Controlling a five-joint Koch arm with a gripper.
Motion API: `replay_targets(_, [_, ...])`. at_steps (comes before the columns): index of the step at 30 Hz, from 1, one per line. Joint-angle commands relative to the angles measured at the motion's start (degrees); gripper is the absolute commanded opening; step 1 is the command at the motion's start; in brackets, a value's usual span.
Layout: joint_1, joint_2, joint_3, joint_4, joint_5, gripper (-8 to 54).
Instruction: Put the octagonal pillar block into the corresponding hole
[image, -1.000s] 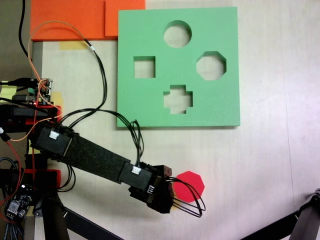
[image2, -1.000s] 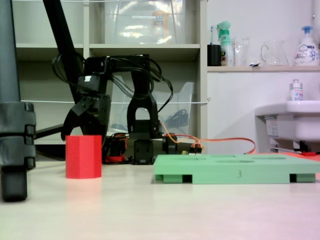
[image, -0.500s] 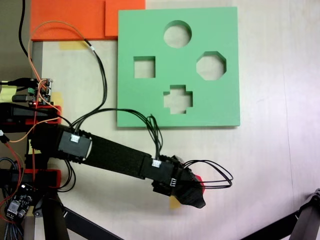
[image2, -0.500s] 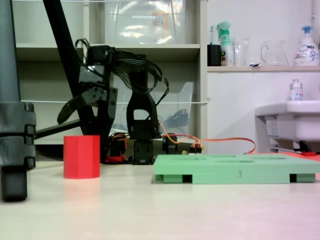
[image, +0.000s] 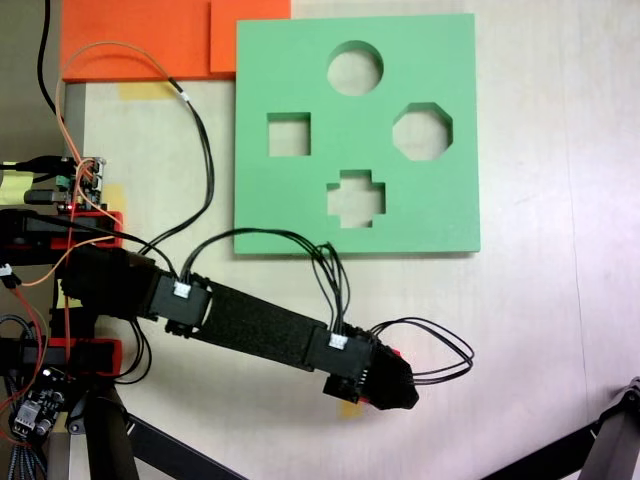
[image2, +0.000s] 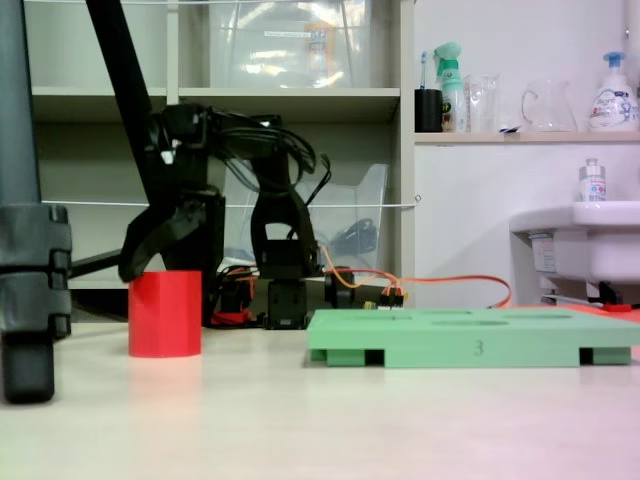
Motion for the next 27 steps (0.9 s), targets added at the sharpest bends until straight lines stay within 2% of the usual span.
replay_targets(1, [0.9, -0.5, -2.4, 5.4, -1.3, 51.9])
replay_targets(8, [1.0, -8.3, -5.6, 7.9, -6.6, 51.2])
replay_targets(11, [1.2, -9.5, -5.3, 8.4, -4.7, 40.9])
replay_targets(13, [1.2, -9.1, -5.3, 8.4, -0.4, 39.6])
replay_targets(15, [1.5, -8.0, -5.3, 8.4, 6.2, 34.7])
replay_targets(21, [1.9, -4.0, -5.1, 8.4, 20.7, 25.4])
replay_targets(24, [1.8, -0.8, -4.7, 8.6, 27.5, 25.0])
replay_targets(27, [0.7, 3.6, -4.7, 9.1, 40.3, 24.8])
